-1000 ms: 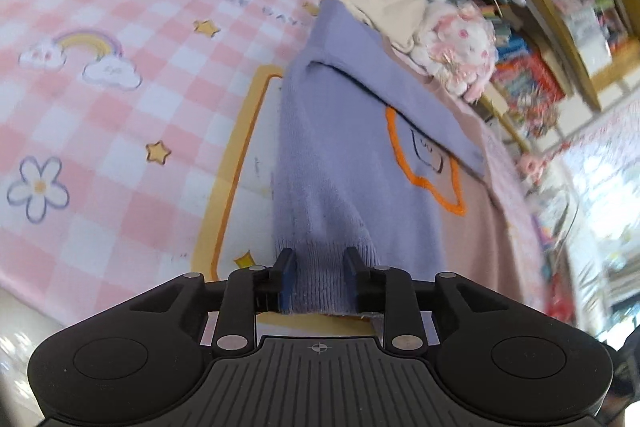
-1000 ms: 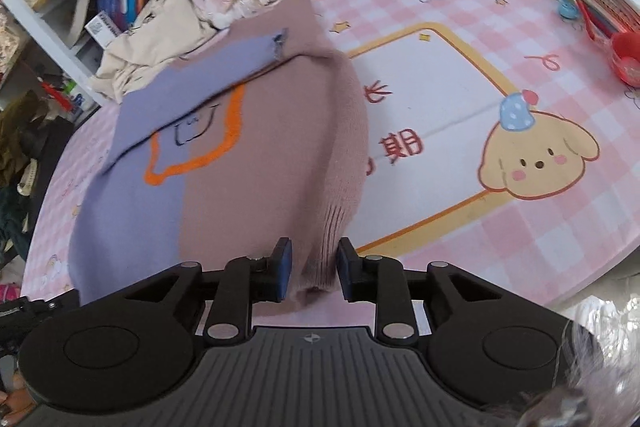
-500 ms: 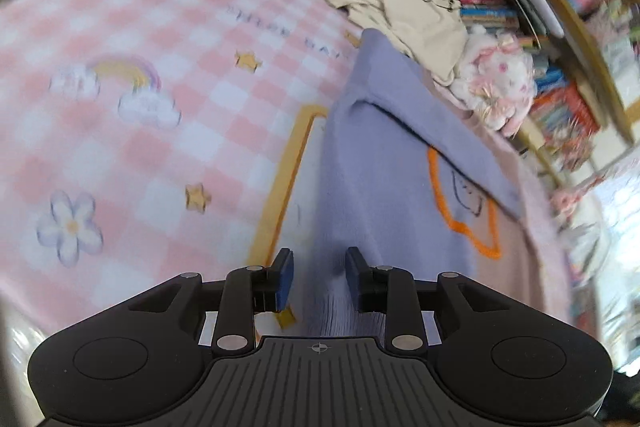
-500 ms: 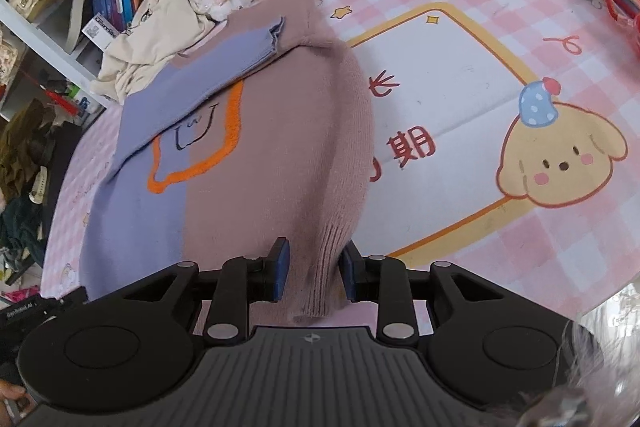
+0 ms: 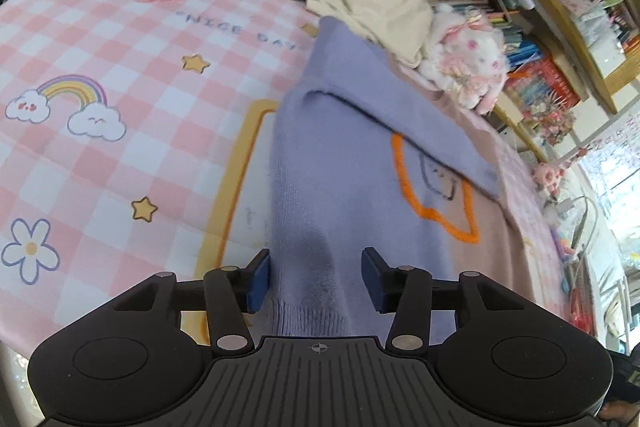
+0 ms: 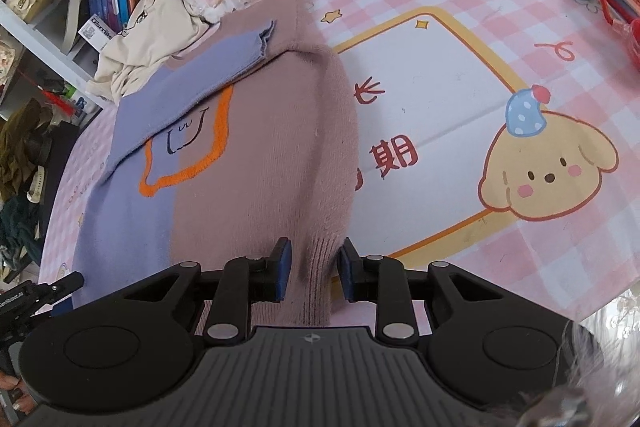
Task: Fold clothes
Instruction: 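Grasp the lavender hem with the left gripper while the right gripper grasps the mauve hem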
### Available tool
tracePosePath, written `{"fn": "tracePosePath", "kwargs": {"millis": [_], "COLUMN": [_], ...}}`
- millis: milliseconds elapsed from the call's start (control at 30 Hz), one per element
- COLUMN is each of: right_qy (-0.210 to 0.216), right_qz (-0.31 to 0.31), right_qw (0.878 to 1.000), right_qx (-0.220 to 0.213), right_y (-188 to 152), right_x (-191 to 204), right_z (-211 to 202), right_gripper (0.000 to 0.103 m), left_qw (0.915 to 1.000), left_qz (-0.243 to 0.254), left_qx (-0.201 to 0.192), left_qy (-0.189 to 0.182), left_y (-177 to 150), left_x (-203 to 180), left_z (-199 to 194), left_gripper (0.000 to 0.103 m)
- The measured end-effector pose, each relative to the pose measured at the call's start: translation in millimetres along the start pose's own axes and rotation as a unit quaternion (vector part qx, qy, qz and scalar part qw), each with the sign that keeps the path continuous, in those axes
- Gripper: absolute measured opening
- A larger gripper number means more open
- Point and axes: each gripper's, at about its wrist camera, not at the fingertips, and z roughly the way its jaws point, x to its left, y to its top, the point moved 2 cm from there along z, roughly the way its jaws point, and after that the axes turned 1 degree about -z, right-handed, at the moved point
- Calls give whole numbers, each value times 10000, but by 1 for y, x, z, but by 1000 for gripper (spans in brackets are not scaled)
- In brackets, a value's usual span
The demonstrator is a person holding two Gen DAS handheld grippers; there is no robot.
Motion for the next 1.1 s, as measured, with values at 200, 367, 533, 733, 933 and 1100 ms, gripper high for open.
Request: {"fn": "tracePosePath", "kwargs": {"millis": [200, 367, 533, 733, 933, 1100], "right_qy": [-34, -90, -248, 88, 436, 354], "right_qz": [66, -107, -334, 114, 544, 590], "right_qw": [10000, 9999, 9991, 9998, 9971, 9973], "right_qx": [8, -11, -5, 144, 297, 249], "right_y": [2, 1, -1, -1, 0, 5], "right_x": [-4, -1, 1, -8, -14, -14], "right_z": [1, 1, 1, 3, 8, 9], "right_gripper": [25, 10, 10, 13, 13, 7], "left_qw": [9999, 9975, 9934, 9989, 9973, 9987], "left_qz": [-111, 214, 697, 80, -584, -281], "left_qx": [-54, 271, 272, 391, 438, 368], "left_qy": [-115, 611, 871, 246, -74, 202], "left_y": [1, -6, -11, -15, -14, -11], "left_x": [-1, 7, 5, 20, 32, 27], "left_z": [-9, 1, -1, -4, -1, -2], "left_gripper": [42, 10, 9, 18, 17, 4]}}
